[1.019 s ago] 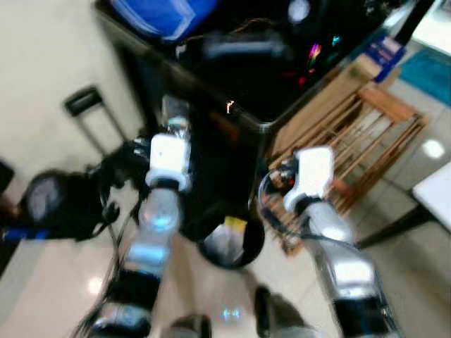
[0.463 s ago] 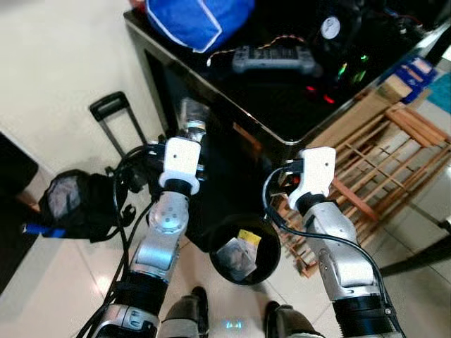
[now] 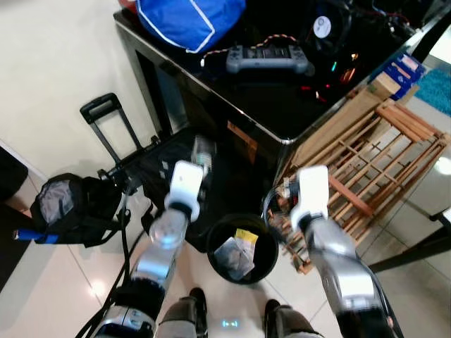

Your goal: Picking trash to rubbish bin

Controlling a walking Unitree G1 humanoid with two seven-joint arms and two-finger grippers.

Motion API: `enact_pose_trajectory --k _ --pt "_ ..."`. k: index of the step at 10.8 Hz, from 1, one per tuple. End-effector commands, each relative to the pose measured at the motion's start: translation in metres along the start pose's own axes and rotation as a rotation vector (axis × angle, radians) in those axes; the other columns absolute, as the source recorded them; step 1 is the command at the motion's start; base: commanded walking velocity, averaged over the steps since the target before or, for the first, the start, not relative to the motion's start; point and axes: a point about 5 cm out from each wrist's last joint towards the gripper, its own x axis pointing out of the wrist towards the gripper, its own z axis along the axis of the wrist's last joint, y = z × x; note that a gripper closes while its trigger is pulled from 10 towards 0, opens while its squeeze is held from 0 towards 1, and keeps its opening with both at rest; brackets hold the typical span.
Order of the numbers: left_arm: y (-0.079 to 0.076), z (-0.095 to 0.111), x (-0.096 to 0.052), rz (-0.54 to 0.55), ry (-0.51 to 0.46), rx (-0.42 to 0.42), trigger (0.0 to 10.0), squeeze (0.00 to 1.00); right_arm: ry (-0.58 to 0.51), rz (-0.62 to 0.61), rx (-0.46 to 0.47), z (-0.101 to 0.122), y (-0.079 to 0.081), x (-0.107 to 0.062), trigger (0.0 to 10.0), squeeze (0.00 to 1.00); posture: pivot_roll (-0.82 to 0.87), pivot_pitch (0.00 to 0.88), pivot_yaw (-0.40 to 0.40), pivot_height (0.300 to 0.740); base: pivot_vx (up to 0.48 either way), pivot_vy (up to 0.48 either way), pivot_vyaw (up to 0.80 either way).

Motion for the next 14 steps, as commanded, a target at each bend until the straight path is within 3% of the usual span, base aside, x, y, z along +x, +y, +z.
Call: enact_pose_trajectory --k 1,4,6,14 --pt "-0.008 -0.018 -0.004 -0.061 0.066 -0.007 10.0 0.0 0.062 0.032 0.013 -0.013 0.004 -0.006 10.0 0.0 -0.03 0.269 0.031 0.74 0.0 0.0 0.0" --pt "-0.044 -0.055 -0.015 -0.25 0.256 -0.017 10.0 0.0 0.115 0.179 -0.011 -0.018 0.02 -0.022 10.0 0.0 -0.06 0.324 0.003 0.74 0.0 0.0 0.0" --pt "-0.056 -0.07 -0.022 -0.268 0.338 -0.042 10.0 0.0 0.133 0.29 -0.023 -0.015 0.032 -0.032 10.0 0.0 -0.08 0.352 -0.01 0.74 0.0 0.0 0.0" --pt "-0.063 -0.087 -0.035 -0.27 0.431 -0.05 10.0 0.0 0.167 0.275 -0.026 -0.011 0.028 -0.042 10.0 0.0 -0.1 0.388 -0.028 0.74 0.0 0.0 0.0"
